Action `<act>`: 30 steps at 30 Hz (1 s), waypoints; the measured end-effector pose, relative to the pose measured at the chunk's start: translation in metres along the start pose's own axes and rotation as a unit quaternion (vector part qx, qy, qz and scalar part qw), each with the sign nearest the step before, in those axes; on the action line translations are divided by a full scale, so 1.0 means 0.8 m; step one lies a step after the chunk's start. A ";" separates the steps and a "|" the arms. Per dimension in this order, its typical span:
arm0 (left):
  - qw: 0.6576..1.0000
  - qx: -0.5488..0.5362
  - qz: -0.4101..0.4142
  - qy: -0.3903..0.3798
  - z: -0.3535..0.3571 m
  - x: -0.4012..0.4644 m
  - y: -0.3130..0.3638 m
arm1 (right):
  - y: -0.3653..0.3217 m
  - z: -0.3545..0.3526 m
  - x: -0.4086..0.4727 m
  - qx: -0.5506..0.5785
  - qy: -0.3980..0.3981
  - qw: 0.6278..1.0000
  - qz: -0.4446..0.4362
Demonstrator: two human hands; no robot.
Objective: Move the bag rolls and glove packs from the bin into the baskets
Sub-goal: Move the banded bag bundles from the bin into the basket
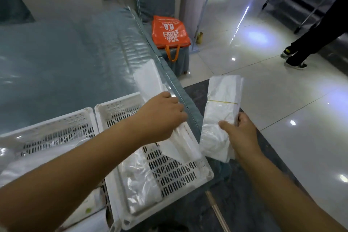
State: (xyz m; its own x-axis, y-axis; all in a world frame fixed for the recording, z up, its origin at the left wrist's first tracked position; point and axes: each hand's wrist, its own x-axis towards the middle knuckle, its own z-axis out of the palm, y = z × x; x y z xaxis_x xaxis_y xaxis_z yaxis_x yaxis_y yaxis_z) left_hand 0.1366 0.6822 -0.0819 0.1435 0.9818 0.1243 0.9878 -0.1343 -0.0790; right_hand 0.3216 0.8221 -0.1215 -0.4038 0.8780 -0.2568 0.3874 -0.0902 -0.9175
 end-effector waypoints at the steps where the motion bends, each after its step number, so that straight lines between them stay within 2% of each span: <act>1: 1.000 -0.001 -0.007 0.025 -0.007 -0.006 -0.002 | -0.003 0.003 0.001 0.003 -0.001 1.000 -0.002; 3: 0.998 -0.009 -0.023 0.049 -0.008 -0.019 0.001 | -0.007 0.008 0.002 0.003 -0.003 1.000 -0.005; 5: 0.998 -0.031 -0.036 0.038 0.006 -0.034 0.007 | -0.010 0.013 0.004 -0.002 -0.005 1.000 -0.007; 11: 0.983 -0.057 -0.056 -0.163 0.093 -0.061 0.018 | -0.009 0.026 0.003 -0.004 -0.022 1.000 -0.004; 17: 0.974 -0.026 -0.071 -0.214 0.121 -0.034 0.024 | -0.008 0.027 -0.002 0.001 -0.027 1.000 -0.006; 20: 0.976 -0.021 -0.096 -0.194 0.122 -0.023 0.022 | -0.008 0.024 -0.004 0.008 -0.028 1.000 -0.004; 22: 0.981 -0.045 -0.131 -0.135 0.123 -0.030 0.017 | -0.008 0.022 -0.005 0.011 -0.027 1.000 -0.001; 23: 0.976 -0.071 -0.181 -0.100 0.122 -0.036 0.015 | -0.007 0.020 -0.005 0.009 -0.025 1.000 -0.002; 24: 0.960 -0.103 -0.255 -0.057 0.121 -0.045 0.012 | -0.006 0.019 -0.006 0.007 -0.023 1.000 -0.003; 25: 0.930 -0.134 -0.343 -0.017 0.121 -0.053 0.010 | -0.005 0.018 -0.006 0.004 -0.021 1.000 -0.003; 27: 0.837 -0.213 -0.504 0.018 0.122 -0.068 0.006 | -0.003 0.019 -0.007 0.002 -0.021 1.000 -0.002; 28: 0.787 -0.264 -0.558 0.012 0.124 -0.073 0.003 | -0.003 0.021 -0.007 0.003 -0.023 1.000 0.000; 30: 0.705 -0.360 -0.611 -0.003 0.129 -0.074 -0.001 | -0.004 0.025 -0.007 0.004 -0.029 1.000 0.001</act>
State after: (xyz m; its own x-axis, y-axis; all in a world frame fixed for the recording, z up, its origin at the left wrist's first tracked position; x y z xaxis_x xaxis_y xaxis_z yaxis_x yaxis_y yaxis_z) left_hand 0.1213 0.6377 -0.1915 -0.8396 0.4242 -0.3392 0.1494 0.7808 0.6066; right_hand 0.3058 0.8079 -0.1235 -0.4498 0.8495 -0.2757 0.3814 -0.0965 -0.9194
